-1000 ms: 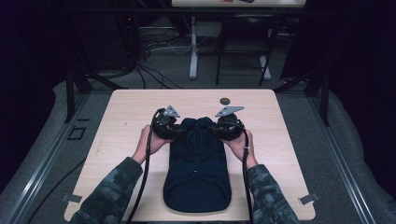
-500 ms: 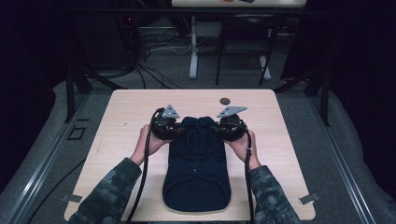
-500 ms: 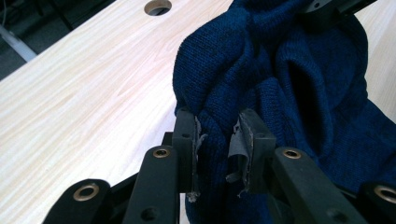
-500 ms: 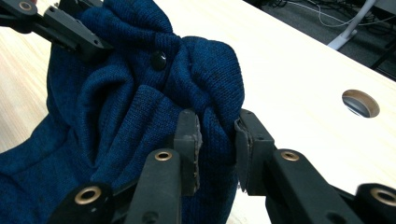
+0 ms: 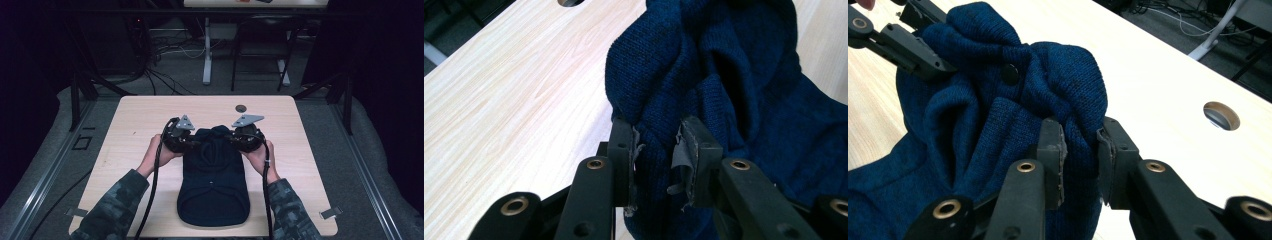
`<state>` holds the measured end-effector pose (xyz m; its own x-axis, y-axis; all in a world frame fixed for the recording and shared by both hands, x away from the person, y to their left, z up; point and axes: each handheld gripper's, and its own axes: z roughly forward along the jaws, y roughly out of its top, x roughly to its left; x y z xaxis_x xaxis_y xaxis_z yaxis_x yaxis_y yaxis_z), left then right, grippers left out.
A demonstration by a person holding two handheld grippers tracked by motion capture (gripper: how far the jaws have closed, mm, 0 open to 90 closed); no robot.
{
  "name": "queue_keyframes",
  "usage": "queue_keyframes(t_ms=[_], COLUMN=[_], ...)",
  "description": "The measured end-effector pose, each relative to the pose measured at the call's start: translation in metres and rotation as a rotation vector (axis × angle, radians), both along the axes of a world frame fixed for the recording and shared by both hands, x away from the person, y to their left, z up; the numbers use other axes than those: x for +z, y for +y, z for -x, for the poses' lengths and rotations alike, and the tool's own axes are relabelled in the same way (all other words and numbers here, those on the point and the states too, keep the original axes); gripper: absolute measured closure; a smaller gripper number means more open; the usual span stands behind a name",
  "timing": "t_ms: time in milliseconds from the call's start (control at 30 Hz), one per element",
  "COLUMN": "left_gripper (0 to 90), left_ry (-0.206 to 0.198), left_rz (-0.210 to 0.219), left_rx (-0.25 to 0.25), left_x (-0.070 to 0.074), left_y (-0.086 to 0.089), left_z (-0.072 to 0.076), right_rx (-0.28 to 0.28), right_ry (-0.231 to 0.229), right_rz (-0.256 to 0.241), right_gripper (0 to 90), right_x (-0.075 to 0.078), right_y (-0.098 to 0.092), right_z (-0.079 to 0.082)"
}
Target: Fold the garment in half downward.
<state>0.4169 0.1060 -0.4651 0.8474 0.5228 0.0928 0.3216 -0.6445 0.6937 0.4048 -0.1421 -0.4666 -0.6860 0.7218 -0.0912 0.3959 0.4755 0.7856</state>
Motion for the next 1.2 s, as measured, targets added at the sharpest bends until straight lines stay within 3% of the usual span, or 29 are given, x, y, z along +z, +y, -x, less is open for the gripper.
queue_keyframes(t_ms=[200,233,500,633,767,967,1000,1100,1167,1200], left_gripper=[72.7,73.0,73.7,73.9,74.1,74.3,74.3,74.3,74.3,74.3], left_ry=[-0.022,-0.053,-0.149,-0.183,-0.202,-0.231,-0.231,-0.250,-0.252,-0.258], left_rz=[0.025,0.022,0.009,-0.001,-0.005,-0.006,-0.006,-0.011,-0.013,-0.016], left_rx=[0.001,0.007,-0.001,-0.011,-0.028,-0.047,-0.047,-0.065,-0.070,-0.072], left_x=[0.000,-0.001,0.002,0.004,0.004,0.004,0.004,0.006,0.006,0.006], left_y=[0.005,0.005,0.003,0.001,-0.001,-0.002,-0.002,-0.002,-0.003,-0.003], left_z=[0.002,0.003,0.012,0.015,0.017,0.019,0.019,0.020,0.021,0.022], right_rx=[0.013,0.016,0.025,0.030,0.032,0.010,0.010,-0.010,-0.017,-0.014], right_ry=[-0.006,0.001,0.071,0.097,0.109,0.165,0.165,0.220,0.234,0.242], right_rz=[-0.003,-0.010,-0.002,-0.033,-0.033,-0.050,-0.050,-0.059,-0.062,-0.057], right_gripper=[73.3,73.0,68.9,67.7,64.3,43.9,43.9,33.6,34.2,38.6], right_x=[0.002,0.002,0.000,-0.002,-0.003,-0.009,-0.009,-0.017,-0.021,-0.021], right_y=[-0.001,-0.001,-0.004,-0.009,-0.012,-0.016,-0.016,-0.015,-0.013,-0.013], right_z=[0.002,0.002,0.004,0.003,0.002,-0.004,-0.004,-0.011,-0.015,-0.016])
